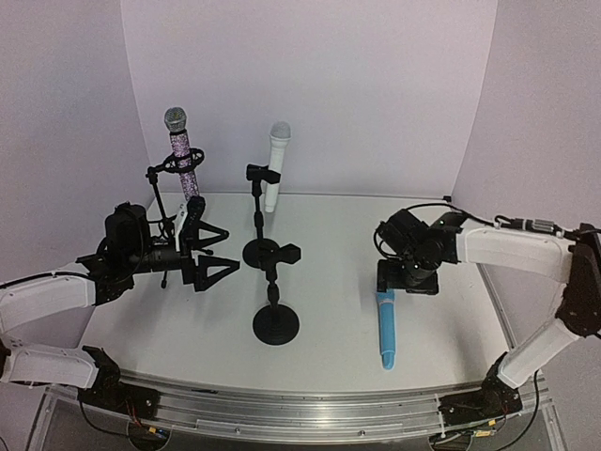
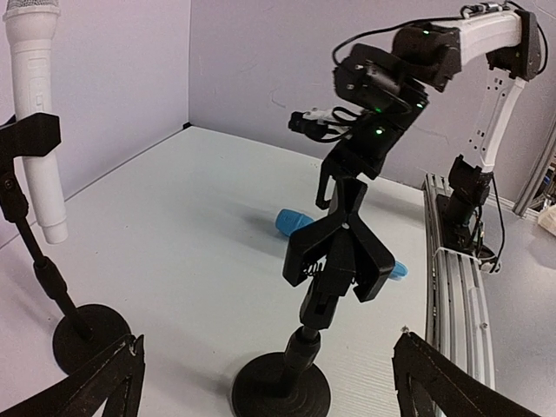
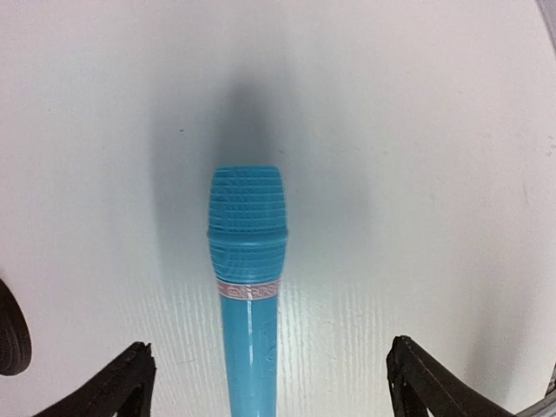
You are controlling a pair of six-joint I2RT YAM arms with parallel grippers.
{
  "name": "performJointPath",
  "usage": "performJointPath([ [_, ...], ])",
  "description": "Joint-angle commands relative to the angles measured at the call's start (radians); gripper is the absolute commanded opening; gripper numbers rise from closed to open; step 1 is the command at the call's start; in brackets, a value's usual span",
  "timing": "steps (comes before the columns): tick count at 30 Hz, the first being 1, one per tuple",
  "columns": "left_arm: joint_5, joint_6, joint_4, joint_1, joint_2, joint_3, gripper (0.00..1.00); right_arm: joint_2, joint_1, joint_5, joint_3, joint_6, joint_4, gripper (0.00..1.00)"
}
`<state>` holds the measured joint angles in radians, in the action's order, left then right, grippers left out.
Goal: Attach the microphones to the stand
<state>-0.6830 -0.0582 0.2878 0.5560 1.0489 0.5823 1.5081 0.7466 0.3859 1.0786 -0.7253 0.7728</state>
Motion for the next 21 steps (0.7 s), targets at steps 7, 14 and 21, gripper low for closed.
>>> performJointPath([
  [7,-0.014,-0.048,0.008,0.007,-0.018,0.043,0.99,0.28,-0.094,-0.228,0.187,0.056,0.214,0.77],
  [14,-0.015,-0.054,0.011,0.007,-0.009,0.048,1.0,0.425,-0.099,-0.281,0.269,0.108,0.205,0.69],
  [21,-0.029,-0.061,0.0,0.007,-0.009,0.05,1.0,0.492,-0.113,-0.283,0.284,0.111,0.179,0.41],
])
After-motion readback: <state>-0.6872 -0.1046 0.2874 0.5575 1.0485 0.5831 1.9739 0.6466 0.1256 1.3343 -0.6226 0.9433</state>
